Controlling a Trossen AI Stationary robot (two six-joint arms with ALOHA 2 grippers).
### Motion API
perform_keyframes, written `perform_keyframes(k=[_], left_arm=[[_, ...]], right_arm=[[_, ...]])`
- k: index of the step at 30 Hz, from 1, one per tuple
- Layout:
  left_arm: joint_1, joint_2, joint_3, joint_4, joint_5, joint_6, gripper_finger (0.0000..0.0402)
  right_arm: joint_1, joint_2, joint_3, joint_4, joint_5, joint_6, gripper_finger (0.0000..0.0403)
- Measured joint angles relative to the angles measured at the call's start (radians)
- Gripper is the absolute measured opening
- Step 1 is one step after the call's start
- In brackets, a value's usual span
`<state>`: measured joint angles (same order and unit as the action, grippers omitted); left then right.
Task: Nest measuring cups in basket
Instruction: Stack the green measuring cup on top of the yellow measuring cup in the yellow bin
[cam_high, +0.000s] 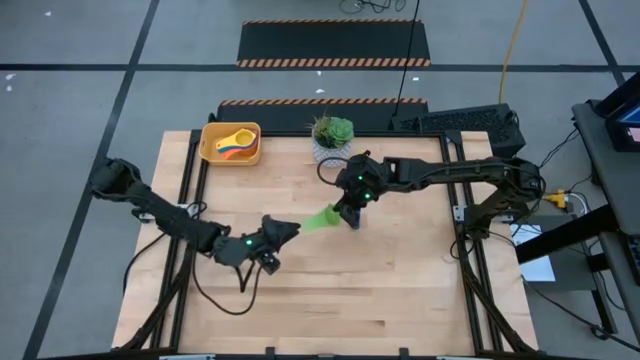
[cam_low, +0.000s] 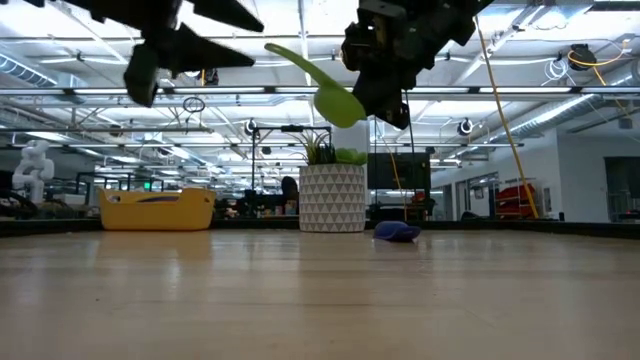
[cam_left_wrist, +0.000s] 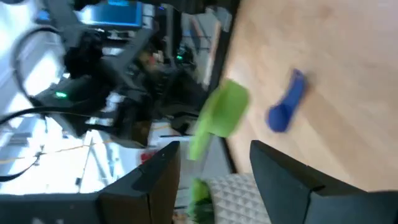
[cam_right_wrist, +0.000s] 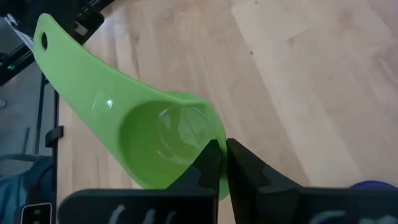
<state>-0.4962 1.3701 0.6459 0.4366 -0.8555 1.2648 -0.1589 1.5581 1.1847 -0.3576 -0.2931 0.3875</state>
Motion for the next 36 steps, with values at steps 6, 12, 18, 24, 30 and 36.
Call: perform_keyframes(k=[6, 12, 18, 24, 30, 36], left_arm=[[0.054, 0.012, 0.0, 0.051, 0.055, 0.107, 0.0166], [0.085, 0.011, 0.0, 0.049, 0.169, 0.132, 0.0139], [0.119, 0.011, 0.0, 0.048, 0.202, 0.154, 0.0111], [0.139, 0.011, 0.0, 0.047, 0.245, 0.178, 0.0074], [0.145, 0.011, 0.0, 0.052, 0.285, 0.161, 0.0011], [0.146, 0.01, 0.0, 0.057, 0.287, 0.118, 0.0009]], right_arm=[[0.0, 0.0, 0.0, -0.022, -0.045, -0.009, 0.0002], [0.0, 0.0, 0.0, -0.022, -0.052, -0.01, 0.0006], [0.0, 0.0, 0.0, -0.015, -0.051, -0.007, 0.0007], [0.001, 0.0, 0.0, -0.014, -0.05, 0.009, 0.0008], [0.001, 0.0, 0.0, -0.008, -0.048, 0.004, 0.0008], [0.002, 0.0, -0.002, 0.035, -0.044, -0.04, 0.0023]])
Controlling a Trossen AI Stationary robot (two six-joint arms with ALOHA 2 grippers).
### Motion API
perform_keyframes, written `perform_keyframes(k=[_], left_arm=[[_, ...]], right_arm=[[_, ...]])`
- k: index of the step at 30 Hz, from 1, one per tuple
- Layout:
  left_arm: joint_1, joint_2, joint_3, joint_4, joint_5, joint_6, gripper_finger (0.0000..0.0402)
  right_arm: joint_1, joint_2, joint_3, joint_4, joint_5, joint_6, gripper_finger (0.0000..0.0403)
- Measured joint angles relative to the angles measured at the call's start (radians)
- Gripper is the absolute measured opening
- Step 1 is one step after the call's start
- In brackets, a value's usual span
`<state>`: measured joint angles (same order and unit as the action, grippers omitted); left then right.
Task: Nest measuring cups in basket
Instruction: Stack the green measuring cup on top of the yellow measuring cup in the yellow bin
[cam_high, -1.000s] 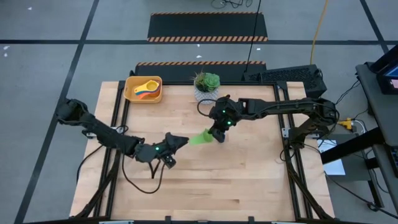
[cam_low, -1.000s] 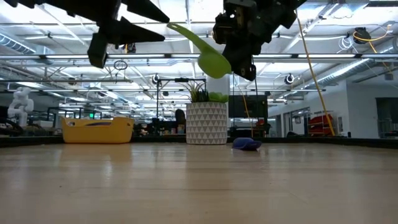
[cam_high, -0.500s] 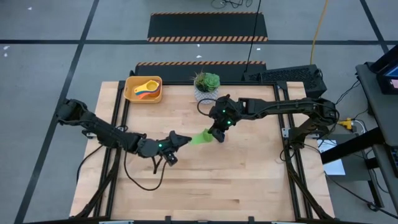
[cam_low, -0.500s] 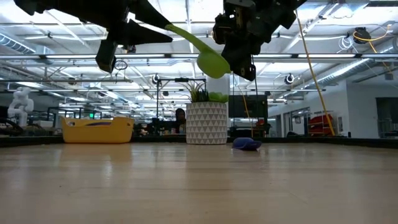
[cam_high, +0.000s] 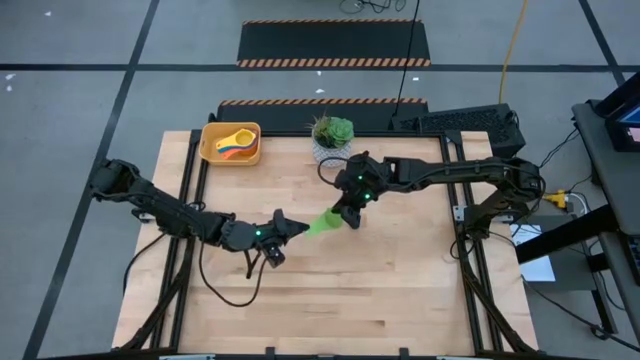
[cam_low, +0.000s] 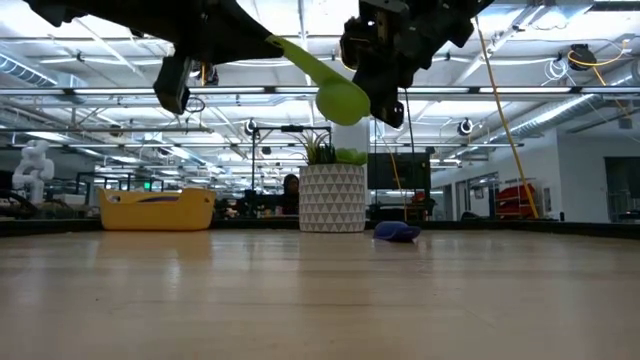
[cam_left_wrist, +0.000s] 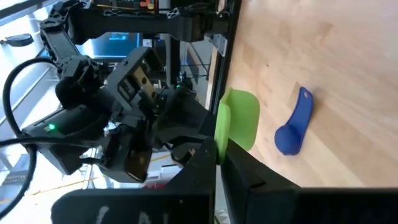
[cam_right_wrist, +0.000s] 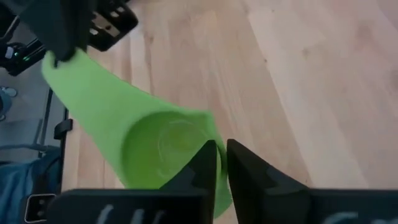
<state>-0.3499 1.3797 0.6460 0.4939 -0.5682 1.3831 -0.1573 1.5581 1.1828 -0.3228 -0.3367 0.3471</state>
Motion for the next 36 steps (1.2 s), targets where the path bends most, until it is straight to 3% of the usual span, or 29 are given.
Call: perform_keyframes(k=[9, 15, 22, 28, 36], left_arm=[[-0.088, -0.062, -0.001, -0.006, 0.006, -0.069, 0.0006], [-0.147, -0.127, -0.001, -0.048, 0.052, -0.176, 0.0006], [-0.149, -0.175, -0.001, -0.152, 0.324, -0.134, 0.0012], [-0.096, -0.175, -0.001, -0.133, 0.411, -0.068, 0.0007], [-0.055, -0.175, -0.001, -0.141, 0.465, -0.047, 0.0006]], right_arm=[[0.032, 0.0, 0.002, 0.024, -0.007, -0.107, 0.0122], [0.095, 0.0, 0.002, 0.162, -0.008, -0.184, 0.0172], [0.183, 0.007, 0.002, 0.372, -0.01, -0.097, 0.0182], [0.227, 0.096, 0.002, 0.527, -0.16, 0.004, 0.0181], [0.231, 0.186, 0.002, 0.627, -0.27, 0.035, 0.018]])
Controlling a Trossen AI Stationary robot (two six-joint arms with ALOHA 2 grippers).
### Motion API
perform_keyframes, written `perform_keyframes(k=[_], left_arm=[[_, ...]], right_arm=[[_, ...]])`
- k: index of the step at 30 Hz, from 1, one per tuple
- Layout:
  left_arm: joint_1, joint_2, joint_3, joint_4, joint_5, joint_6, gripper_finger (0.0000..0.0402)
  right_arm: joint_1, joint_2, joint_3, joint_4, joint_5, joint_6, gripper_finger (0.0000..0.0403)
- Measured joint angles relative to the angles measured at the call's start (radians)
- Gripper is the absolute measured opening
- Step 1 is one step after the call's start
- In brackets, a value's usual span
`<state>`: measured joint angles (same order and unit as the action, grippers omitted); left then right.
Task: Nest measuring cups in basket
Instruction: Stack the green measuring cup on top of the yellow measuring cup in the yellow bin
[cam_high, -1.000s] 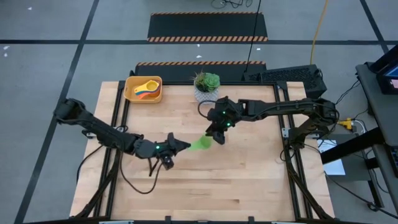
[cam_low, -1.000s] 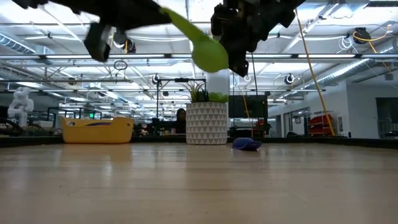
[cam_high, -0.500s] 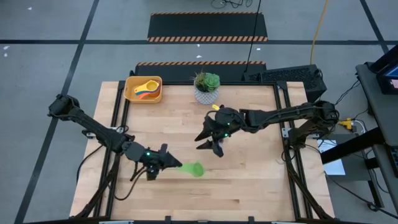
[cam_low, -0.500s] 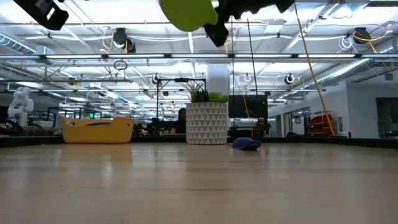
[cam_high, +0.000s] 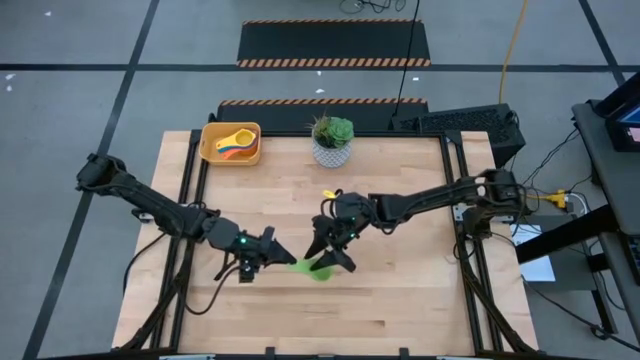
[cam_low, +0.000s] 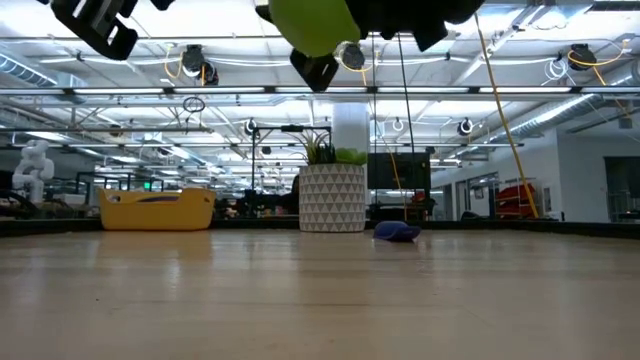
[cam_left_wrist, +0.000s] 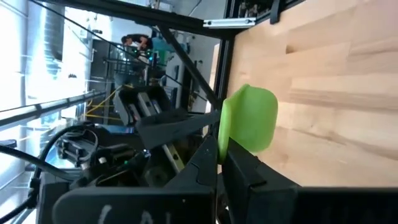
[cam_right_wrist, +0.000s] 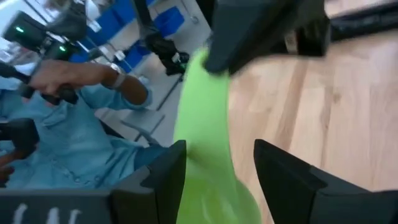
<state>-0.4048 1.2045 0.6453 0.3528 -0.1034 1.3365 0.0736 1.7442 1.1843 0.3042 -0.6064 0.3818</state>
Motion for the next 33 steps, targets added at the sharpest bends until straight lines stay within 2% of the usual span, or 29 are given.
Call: perform_keyframes(k=[3, 6, 11, 14, 19, 24, 27, 29, 33], left_arm=[[0.011, 0.0, 0.0, -0.008, 0.001, 0.003, 0.0012], [0.016, 0.0, 0.0, -0.011, 0.001, 0.017, 0.0015], [0.023, 0.0, 0.0, 0.0, 0.009, 0.019, 0.0007], [0.025, 0.0, 0.0, 0.035, -0.025, 0.009, 0.0037], [0.018, 0.0, 0.0, 0.073, -0.215, -0.033, 0.0122], [-0.049, -0.01, 0.0, 0.071, -0.628, -0.058, 0.0191], [-0.133, -0.013, 0.001, 0.067, -0.81, -0.032, 0.0209], [-0.193, -0.016, 0.001, 0.071, -0.876, -0.034, 0.0211], [-0.294, -0.016, 0.001, 0.071, -0.89, -0.169, 0.0198]], right_arm=[[-0.007, 0.013, 0.0, 0.036, -0.028, 0.011, 0.0177], [-0.009, 0.015, 0.0, 0.036, -0.038, 0.014, 0.0153], [-0.009, 0.015, 0.0, 0.051, -0.077, -0.012, 0.0063], [-0.007, 0.015, 0.0, 0.068, -0.087, -0.03, 0.0013], [-0.007, 0.013, -0.001, 0.101, -0.079, -0.039, 0.0006], [-0.011, -0.031, -0.001, 0.082, -0.078, -0.038, 0.0003], [-0.023, -0.07, -0.001, 0.064, -0.051, -0.038, 0.0002], [-0.032, -0.092, 0.0, 0.068, 0.007, -0.024, 0.0002], [-0.062, -0.101, 0.0, 0.072, 0.096, 0.021, 0.0001]])
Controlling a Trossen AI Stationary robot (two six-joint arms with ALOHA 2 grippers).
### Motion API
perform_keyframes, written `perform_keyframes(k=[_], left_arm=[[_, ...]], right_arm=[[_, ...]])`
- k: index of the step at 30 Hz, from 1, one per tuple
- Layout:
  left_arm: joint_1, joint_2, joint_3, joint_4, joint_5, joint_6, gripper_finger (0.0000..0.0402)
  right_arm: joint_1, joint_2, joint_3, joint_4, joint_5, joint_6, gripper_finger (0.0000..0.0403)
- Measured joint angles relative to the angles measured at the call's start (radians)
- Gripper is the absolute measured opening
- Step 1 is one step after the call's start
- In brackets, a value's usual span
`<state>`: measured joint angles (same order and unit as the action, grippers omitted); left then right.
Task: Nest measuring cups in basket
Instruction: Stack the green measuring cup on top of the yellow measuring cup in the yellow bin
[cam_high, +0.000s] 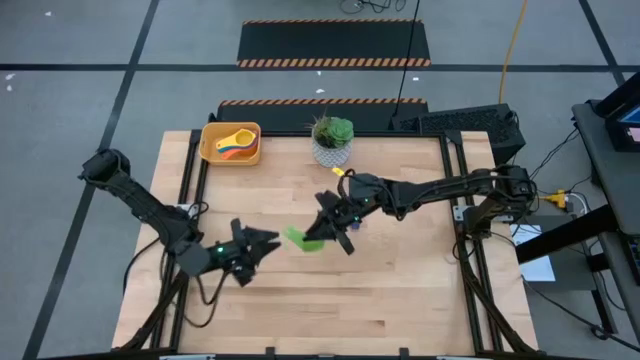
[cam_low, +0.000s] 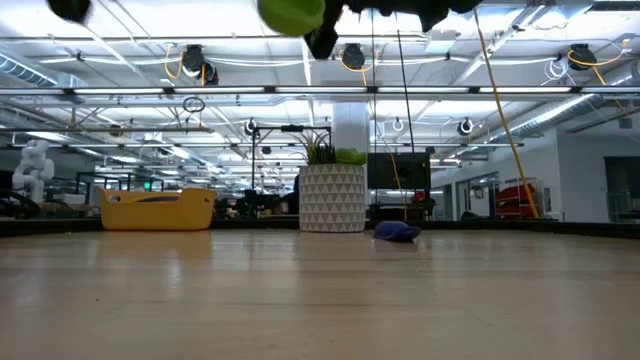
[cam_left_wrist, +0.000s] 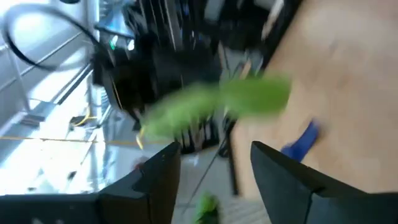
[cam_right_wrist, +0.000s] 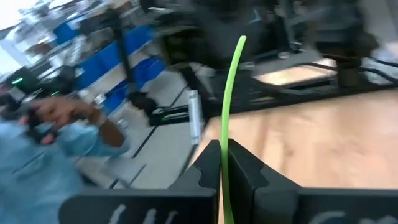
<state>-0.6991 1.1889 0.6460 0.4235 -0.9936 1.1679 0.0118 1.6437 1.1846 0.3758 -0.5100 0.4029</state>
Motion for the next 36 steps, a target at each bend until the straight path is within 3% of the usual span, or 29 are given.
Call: perform_keyframes(k=[5, 12, 20, 26, 36], left_arm=[[-0.054, 0.0, 0.067, -0.021, -0.012, -0.216, 0.0176], [0.021, 0.08, 0.3, -0.51, 0.076, -0.562, 0.0173], [0.16, 0.269, 0.487, -0.755, 0.272, -0.592, 0.0173], [0.265, 0.385, 0.579, -0.984, 0.278, -0.655, 0.0172], [0.299, 0.449, 0.584, -1.032, 0.24, -0.529, 0.0166]], right_arm=[[-0.029, 0.018, -0.001, 0.01, 0.121, 0.06, 0.0001], [-0.051, 0.019, -0.001, 0.01, 0.168, 0.075, 0.0001], [-0.072, 0.02, -0.001, -0.032, 0.169, 0.11, 0.0001], [-0.071, 0.02, -0.001, -0.031, 0.168, 0.113, 0.0001], [-0.079, 0.02, -0.001, -0.047, 0.173, 0.11, 0.0001]])
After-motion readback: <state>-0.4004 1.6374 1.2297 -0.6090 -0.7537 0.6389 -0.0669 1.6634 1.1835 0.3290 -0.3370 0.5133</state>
